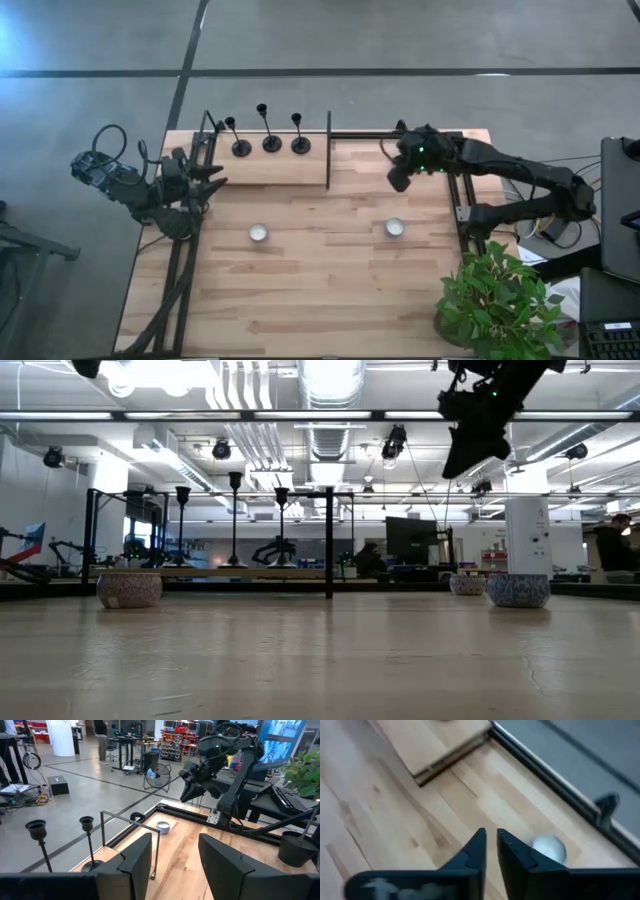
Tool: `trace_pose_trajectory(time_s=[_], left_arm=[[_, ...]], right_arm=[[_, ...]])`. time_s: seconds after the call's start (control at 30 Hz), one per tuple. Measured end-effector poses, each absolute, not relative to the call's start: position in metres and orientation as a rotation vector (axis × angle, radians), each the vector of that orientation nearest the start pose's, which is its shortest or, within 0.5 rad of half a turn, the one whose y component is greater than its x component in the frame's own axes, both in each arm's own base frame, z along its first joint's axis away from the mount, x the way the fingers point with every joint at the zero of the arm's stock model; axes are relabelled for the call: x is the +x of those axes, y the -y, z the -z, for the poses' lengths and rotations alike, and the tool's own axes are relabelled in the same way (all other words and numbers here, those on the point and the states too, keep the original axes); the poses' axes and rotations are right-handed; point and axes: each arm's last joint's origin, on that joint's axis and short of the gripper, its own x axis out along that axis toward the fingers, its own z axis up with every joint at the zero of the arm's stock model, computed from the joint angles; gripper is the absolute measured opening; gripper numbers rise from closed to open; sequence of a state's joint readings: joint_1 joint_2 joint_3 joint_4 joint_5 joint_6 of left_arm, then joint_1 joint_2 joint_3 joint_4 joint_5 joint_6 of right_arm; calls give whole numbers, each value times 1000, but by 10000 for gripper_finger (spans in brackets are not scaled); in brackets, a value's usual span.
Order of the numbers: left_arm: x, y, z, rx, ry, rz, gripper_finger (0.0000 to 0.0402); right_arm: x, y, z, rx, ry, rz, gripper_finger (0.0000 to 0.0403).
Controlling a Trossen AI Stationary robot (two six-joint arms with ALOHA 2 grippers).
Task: Pick & Place candle stick holders
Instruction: Move the white scented candle to the center of the table
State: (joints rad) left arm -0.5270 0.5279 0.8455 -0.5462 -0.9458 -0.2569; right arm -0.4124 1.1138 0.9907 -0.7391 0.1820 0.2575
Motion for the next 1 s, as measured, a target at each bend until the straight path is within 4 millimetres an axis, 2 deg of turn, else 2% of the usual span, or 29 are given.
trace_pose_trajectory(time_s=[0.1,0.23,0.43,0.57,0.7,1.0], left_arm=[[88,24,-351,-99,-112,-449,168],[88,24,-351,-102,-109,-459,168],[88,24,-351,-107,-108,-460,168],[88,24,-351,-107,-108,-460,168],[88,24,-351,-107,-108,-460,168],[88,24,-351,-107,-108,-460,168]], right_arm=[[190,104,-293,409,-812,689,91],[192,122,-281,467,-869,735,165],[200,142,-252,520,-1014,773,289],[202,152,-233,568,-1122,803,351],[202,160,-223,593,-1166,823,380],[200,186,-209,613,-1140,884,384]])
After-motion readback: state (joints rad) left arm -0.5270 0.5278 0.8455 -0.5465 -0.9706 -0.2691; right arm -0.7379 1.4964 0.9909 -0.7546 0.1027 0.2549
